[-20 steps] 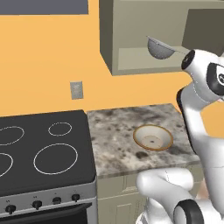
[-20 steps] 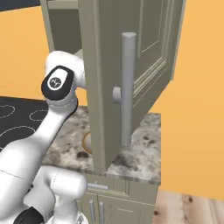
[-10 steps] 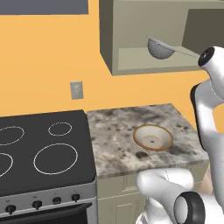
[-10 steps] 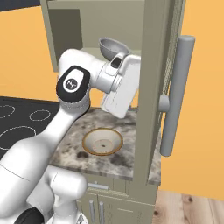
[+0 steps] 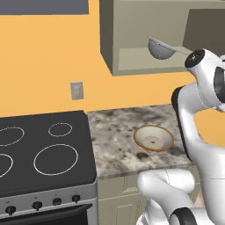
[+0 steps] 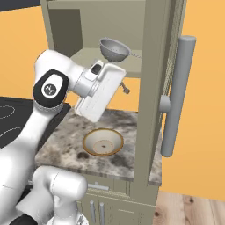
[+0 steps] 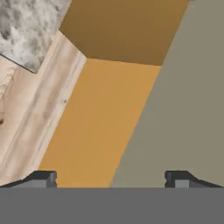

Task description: Open the cabinet and setup a tea strainer by placing it in the bowl upright.

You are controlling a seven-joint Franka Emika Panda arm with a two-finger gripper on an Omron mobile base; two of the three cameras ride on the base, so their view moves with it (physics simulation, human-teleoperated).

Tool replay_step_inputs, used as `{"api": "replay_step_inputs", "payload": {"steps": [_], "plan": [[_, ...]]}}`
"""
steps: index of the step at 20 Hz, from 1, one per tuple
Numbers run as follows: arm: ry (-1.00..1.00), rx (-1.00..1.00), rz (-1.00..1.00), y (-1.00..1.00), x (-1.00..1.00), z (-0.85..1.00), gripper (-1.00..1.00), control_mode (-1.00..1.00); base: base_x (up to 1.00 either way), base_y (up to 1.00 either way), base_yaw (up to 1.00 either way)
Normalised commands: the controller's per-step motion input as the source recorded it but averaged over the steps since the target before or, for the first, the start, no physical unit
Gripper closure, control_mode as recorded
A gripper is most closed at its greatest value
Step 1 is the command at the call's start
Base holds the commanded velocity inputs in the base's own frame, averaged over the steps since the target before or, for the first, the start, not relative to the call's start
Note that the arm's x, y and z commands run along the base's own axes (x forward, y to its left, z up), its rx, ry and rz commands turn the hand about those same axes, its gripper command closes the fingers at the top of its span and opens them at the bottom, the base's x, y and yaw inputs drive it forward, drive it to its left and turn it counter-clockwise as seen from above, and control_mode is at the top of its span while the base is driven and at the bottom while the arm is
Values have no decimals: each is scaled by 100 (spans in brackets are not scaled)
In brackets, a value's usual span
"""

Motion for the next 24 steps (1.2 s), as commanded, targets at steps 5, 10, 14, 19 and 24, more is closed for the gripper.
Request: {"api": "replay_step_inputs", "payload": {"steps": [5,10,14,19,24], "plan": [[13,53,62,42,72,-33,-100,-100,0,0,0],[-15,51,57,27,80,-16,-100,-100,0,0,0],[-46,21,13,52,24,19,-100,-100,0,0,0],[-35,24,-25,53,10,18,-100,-100,0,0,0],[-28,45,-52,27,18,6,-100,-100,0,0,0]]}}
